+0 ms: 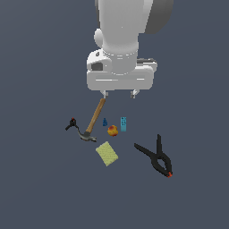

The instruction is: Pick up a designated object from a clutter of objects.

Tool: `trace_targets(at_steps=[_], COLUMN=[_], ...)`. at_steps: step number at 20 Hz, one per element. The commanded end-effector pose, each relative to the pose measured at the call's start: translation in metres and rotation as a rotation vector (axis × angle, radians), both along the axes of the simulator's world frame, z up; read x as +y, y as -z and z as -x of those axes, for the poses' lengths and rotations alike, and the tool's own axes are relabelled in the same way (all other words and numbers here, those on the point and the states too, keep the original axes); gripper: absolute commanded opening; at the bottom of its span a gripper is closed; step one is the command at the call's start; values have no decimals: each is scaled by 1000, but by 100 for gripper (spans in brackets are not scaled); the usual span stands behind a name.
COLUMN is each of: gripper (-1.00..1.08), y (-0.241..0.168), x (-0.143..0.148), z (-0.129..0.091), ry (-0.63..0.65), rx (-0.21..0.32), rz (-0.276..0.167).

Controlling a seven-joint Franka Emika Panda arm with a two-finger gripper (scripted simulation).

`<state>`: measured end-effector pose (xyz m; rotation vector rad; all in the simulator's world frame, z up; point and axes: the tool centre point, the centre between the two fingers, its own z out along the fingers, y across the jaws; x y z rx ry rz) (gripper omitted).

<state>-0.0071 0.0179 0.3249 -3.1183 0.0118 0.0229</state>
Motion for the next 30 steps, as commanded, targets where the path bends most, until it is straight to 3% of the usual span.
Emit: trace_targets(at_steps=[1, 9, 16, 23, 30], gripper=[100, 100, 100, 100, 100], y=[0, -20, -14, 19, 81], x=[0, 0, -1, -4, -11], z=[0, -9, -10, -13, -13], ry=[0, -25, -30, -61, -120], rx=[0, -57, -55, -51, -42], rz=[0, 5, 5, 9, 16])
